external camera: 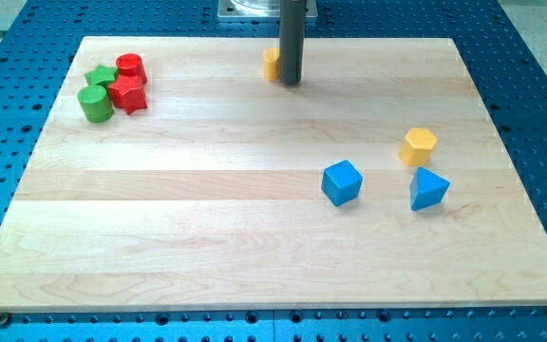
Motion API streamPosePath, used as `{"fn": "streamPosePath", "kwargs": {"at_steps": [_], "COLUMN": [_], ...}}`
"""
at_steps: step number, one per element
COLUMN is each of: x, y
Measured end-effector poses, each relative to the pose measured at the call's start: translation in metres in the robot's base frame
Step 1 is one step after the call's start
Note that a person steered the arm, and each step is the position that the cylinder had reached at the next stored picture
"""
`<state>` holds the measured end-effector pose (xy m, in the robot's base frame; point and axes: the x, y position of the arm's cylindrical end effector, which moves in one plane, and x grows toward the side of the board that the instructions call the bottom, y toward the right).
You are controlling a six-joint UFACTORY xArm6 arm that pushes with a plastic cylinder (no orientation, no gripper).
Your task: Put the hexagon at the top of the cube
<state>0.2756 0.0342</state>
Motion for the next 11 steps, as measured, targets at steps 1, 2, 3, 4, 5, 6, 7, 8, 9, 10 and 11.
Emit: {"fn": "streamPosePath", "kwargs": {"at_steps": [1,2,3,4,5,6,7,8,9,10,11], "x": [-0.013,0.008,0.041,0.106,0.145,0.146,0.156,0.189,0.184,0.154,0.153], "y": [-0.031,0.023,0.149,0.24,0.215,0.141,0.142,0.124,0.043,-0.003,0.012]}}
